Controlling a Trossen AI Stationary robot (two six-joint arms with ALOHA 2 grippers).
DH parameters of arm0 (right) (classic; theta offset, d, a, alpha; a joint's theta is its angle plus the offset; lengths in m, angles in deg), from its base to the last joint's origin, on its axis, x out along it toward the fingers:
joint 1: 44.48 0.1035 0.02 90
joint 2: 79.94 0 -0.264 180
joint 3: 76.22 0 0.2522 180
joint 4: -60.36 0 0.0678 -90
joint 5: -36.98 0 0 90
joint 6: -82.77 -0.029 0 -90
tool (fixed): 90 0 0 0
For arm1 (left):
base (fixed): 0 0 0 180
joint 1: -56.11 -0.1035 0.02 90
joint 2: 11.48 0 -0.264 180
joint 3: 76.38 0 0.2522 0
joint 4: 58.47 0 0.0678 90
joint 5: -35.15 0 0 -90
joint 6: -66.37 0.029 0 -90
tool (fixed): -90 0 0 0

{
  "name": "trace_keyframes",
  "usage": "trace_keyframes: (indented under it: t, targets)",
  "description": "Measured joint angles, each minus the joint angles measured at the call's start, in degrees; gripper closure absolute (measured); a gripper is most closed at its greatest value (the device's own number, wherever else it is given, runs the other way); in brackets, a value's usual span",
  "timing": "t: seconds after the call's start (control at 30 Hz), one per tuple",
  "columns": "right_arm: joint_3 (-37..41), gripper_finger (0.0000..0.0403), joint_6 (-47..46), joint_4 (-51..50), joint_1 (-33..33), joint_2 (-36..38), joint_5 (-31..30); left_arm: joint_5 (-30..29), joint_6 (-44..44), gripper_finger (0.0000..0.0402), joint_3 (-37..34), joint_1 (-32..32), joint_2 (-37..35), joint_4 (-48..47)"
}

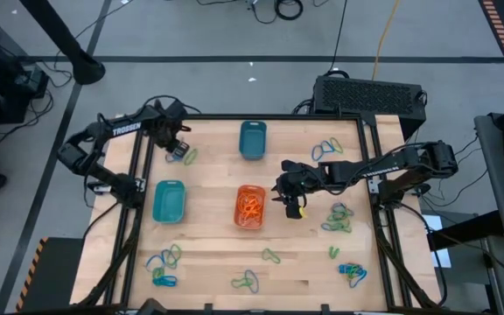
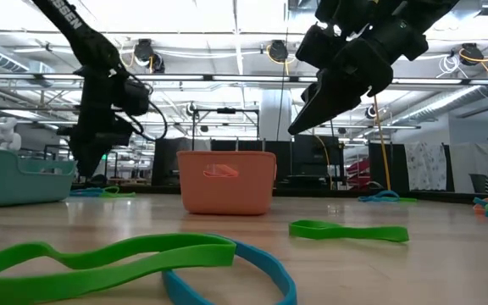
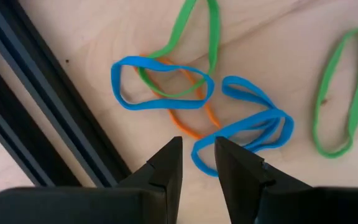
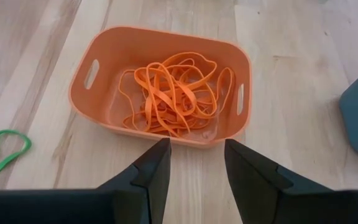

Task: Sort rubber bands into baskets
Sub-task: Put the orange rubber band into the orange bin

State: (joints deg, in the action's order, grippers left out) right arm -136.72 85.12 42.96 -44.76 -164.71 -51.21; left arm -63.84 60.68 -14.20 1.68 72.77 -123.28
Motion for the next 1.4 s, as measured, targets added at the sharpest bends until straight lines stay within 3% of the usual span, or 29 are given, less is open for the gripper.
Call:
trace_keyframes:
  t: [0.57,0.87,1.13,1.4]
  targets:
    - [0.0,0.0259,-0.2,-0.1,0.0,0.0,0.0,-3.9,-5.7,0.03,-5.7,0.2,0.0,10.0]
    - [0.0,0.0259,-0.2,-1.3,0.9,0.0,0.0,-4.8,-5.9,0.03,-5.8,0.7,0.6,9.4]
    - [0.0,0.0259,-0.2,-1.4,1.2,0.0,0.0,-10.3,-7.2,0.03,-5.8,2.9,4.2,8.2]
    - [0.0,0.0259,-0.2,-1.4,1.2,0.0,0.0,-10.2,-7.6,0.03,-5.8,2.9,4.2,8.8]
